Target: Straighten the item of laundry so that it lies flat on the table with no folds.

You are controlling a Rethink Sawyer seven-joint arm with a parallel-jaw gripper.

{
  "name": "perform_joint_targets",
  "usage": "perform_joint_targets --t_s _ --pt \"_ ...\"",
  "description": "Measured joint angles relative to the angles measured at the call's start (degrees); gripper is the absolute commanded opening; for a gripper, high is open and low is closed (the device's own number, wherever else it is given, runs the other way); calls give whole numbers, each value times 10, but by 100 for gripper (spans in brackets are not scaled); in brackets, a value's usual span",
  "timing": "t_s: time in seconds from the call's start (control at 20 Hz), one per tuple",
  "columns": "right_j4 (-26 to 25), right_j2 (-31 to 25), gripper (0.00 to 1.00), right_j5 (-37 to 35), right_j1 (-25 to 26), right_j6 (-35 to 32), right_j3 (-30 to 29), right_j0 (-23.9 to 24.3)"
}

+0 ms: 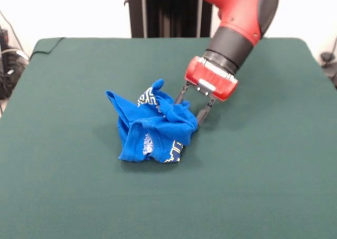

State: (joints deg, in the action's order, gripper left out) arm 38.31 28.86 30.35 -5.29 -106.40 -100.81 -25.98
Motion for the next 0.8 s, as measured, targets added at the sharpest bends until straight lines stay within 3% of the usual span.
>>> perform_joint_targets --t_s 0.35,0.55,0.8 --pt "118 80 100 0 1 0 -15 -112" --pt "153 115 100 0 -1 0 -15 -152" --pt "159 132 100 0 -1 0 -15 -158"
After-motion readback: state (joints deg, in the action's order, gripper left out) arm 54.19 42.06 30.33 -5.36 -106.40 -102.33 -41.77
